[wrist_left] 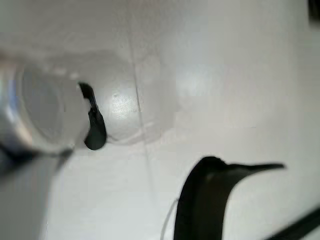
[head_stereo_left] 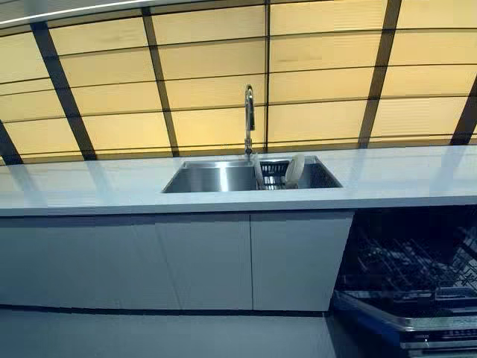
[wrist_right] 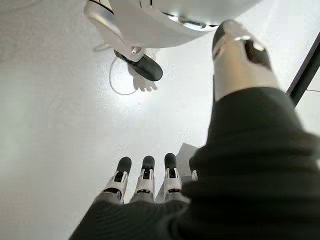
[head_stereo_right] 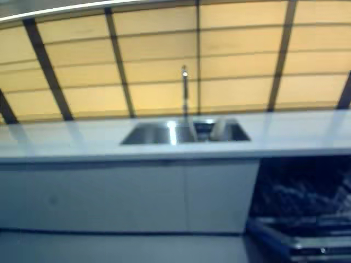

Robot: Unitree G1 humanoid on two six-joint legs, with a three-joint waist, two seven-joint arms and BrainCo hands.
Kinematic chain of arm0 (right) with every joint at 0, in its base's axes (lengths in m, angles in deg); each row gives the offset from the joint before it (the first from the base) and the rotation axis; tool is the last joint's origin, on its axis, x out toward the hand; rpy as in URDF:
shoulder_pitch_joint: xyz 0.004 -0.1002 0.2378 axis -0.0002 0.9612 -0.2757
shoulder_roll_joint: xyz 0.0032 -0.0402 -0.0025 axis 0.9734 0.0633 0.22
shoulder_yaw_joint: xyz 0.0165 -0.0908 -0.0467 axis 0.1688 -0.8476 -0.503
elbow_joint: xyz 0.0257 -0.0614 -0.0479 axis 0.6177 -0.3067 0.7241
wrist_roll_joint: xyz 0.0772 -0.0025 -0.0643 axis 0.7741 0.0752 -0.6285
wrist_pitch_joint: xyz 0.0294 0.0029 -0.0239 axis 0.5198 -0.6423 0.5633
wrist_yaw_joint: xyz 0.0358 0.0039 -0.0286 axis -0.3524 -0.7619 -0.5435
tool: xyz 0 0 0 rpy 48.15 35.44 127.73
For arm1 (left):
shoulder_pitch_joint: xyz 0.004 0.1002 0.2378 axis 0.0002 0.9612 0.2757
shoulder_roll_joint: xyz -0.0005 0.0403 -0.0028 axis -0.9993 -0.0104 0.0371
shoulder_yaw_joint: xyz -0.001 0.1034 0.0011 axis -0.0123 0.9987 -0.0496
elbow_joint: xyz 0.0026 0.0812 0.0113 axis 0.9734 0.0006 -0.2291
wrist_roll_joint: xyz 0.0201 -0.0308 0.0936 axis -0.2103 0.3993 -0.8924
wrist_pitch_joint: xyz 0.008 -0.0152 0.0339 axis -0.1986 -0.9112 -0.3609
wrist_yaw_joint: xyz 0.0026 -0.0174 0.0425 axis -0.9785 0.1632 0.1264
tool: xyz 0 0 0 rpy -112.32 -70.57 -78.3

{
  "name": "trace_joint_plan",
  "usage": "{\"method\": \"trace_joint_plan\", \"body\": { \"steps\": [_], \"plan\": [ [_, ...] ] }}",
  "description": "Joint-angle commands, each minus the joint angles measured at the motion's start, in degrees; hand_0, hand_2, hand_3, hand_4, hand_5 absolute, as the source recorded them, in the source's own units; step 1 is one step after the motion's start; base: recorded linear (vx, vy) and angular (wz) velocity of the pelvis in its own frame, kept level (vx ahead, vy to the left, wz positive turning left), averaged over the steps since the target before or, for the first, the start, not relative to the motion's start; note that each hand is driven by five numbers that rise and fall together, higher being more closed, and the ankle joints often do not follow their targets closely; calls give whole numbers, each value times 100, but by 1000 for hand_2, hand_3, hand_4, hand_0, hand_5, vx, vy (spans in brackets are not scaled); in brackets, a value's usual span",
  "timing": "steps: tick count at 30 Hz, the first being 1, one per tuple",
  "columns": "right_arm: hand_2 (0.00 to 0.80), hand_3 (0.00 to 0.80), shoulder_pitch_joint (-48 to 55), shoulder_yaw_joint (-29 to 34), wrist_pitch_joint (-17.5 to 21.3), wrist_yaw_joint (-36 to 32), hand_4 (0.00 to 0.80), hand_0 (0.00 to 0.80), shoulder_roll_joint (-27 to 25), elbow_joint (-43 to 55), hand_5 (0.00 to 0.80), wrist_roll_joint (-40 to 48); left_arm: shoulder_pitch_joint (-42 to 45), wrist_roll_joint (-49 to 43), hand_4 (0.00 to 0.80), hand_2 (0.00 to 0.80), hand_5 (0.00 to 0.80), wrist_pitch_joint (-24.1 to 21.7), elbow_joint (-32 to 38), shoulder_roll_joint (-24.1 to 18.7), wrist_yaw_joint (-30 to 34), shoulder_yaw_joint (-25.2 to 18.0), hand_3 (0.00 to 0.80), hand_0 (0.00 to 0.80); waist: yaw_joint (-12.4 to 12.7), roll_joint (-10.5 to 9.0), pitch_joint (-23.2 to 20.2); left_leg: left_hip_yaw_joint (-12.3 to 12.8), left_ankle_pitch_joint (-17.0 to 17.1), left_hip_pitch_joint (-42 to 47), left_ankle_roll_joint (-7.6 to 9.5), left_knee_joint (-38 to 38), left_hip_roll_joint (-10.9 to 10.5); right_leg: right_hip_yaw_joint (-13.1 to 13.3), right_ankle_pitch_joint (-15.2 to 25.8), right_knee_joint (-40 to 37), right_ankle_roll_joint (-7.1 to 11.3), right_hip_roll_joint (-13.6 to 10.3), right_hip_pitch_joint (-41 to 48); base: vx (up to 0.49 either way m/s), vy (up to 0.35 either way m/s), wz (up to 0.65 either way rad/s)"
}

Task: Take plates into dishwasher

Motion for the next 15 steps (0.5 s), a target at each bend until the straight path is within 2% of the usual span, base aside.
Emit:
{"method": "trace_joint_plan", "body": {
  "steps": [1, 15],
  "plan": [
    [0, 0, -378, -214, 3, -26, 0, 0, 154, -209, 0, -116, -342, 59, 0, 0, 0, -101, -168, -12, -76, -62, 0, 0, 15, -246, 163, 211, -202, -140, 563, 25, -743, 80, -546, 227, 19, 336, 107, 0, 0, 0],
    [0, 0, -422, -244, -93, -102, 0, 0, 148, -134, 0, -144, -374, 39, 0, 0, 0, -75, -160, -58, -31, -68, 0, 0, 26, -275, 199, 226, -207, -126, 572, 23, -740, 80, -540, 241, 27, 329, 102, -2, 0, 0]
  ]
}}
